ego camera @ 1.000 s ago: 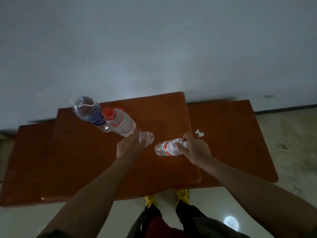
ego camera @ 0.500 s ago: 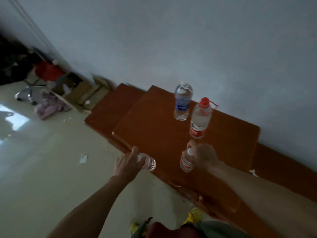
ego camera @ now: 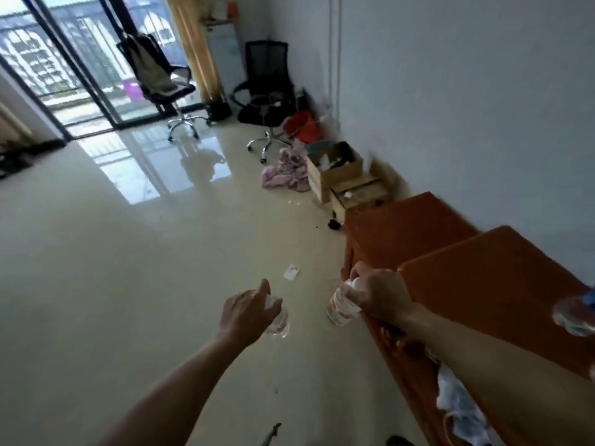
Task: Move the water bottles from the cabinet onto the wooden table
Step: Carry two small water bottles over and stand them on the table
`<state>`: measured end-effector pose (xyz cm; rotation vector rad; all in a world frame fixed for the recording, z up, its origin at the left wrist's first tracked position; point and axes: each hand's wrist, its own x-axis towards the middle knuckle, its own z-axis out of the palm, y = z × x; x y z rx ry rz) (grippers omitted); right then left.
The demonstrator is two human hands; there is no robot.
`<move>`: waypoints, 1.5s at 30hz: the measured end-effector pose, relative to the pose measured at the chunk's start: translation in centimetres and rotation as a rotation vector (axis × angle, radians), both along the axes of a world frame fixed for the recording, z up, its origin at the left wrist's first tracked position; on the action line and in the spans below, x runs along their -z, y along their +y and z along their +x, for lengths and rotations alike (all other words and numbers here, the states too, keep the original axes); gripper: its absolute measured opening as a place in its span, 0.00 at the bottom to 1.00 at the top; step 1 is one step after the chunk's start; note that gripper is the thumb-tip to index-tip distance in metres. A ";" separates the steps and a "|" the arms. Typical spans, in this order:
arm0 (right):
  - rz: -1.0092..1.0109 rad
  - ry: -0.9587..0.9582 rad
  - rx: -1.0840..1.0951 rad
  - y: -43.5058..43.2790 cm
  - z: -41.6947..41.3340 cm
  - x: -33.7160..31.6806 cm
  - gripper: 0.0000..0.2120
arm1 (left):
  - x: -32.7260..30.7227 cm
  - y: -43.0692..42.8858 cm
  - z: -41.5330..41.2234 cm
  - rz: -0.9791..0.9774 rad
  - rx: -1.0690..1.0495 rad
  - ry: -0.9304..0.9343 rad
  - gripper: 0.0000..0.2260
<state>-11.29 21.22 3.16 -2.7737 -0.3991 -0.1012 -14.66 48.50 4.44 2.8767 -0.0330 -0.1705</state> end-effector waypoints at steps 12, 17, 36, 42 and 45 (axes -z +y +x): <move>-0.026 0.025 -0.482 31.6 12.3 -0.4 0.16 | 1.0 26.1 -0.1 0.102 -0.502 -0.014 0.16; 0.008 0.097 -0.693 45.9 18.4 0.7 0.15 | 1.9 36.7 2.2 0.117 -0.687 0.042 0.16; -0.034 0.134 -1.174 97.4 27.9 0.4 0.15 | 3.0 75.9 5.1 0.080 -1.202 0.094 0.17; 0.042 0.122 -1.170 114.0 29.1 -2.7 0.14 | -0.3 93.5 6.2 0.132 -1.206 0.040 0.17; 0.084 0.106 -1.155 121.2 30.3 -3.3 0.12 | -1.2 100.8 7.5 0.139 -1.225 0.026 0.16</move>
